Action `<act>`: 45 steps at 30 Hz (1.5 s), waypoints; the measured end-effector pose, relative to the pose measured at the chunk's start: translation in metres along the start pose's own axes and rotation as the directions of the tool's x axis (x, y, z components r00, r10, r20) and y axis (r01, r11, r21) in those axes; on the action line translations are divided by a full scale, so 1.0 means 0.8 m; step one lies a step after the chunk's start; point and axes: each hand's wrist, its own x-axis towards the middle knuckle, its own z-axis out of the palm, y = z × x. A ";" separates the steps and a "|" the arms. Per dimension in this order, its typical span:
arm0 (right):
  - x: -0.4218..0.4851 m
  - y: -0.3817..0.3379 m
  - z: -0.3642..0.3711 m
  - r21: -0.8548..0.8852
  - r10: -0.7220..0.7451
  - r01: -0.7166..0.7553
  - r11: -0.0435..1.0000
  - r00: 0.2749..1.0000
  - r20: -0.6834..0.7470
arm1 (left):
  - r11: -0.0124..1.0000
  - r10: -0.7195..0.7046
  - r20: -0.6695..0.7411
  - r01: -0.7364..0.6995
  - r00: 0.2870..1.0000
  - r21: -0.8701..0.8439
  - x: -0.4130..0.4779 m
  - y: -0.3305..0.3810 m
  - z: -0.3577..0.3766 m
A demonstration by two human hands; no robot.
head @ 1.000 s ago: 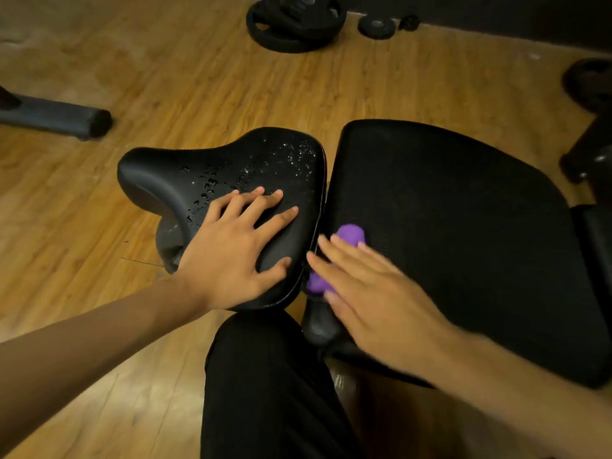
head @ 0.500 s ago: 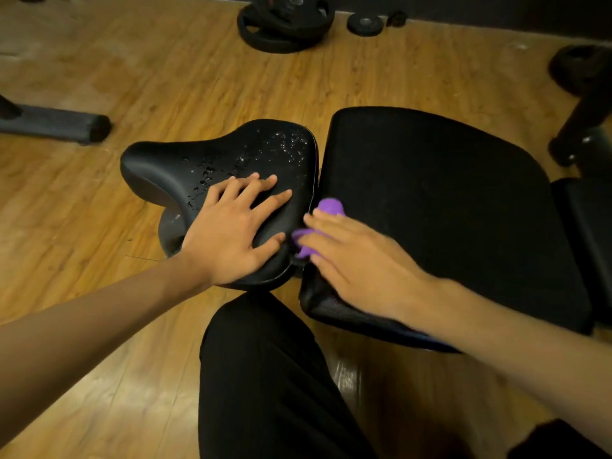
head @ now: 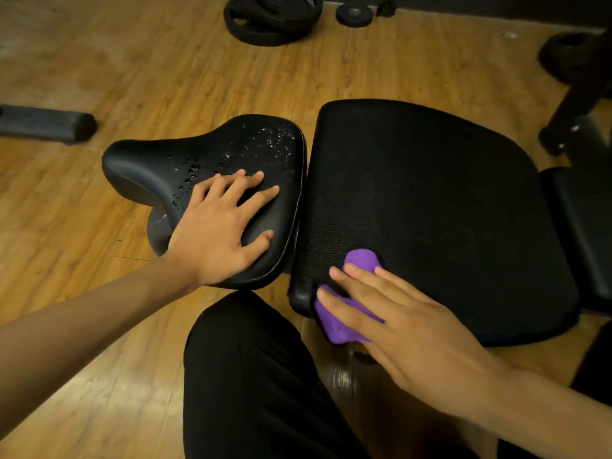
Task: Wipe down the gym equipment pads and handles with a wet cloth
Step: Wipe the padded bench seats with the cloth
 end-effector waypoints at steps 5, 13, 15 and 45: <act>0.101 -0.028 0.001 0.060 0.087 -0.083 0.995 0.994 -0.063 | 1.000 0.012 0.011 -0.012 1.000 0.009 0.000 -0.001 0.002; -0.015 0.018 0.003 0.203 0.158 -0.147 0.968 0.987 -0.034 | 1.000 -0.021 0.013 0.021 1.000 0.021 -0.002 0.007 0.000; 0.008 0.036 0.004 0.293 0.211 -0.190 0.937 0.977 -0.041 | 0.999 -0.031 0.005 0.031 1.000 0.017 -0.002 0.009 0.000; 0.232 0.134 -0.024 0.095 0.178 -0.170 0.981 0.981 -0.083 | 0.998 -0.015 0.107 0.008 0.994 0.060 0.004 -0.004 -0.006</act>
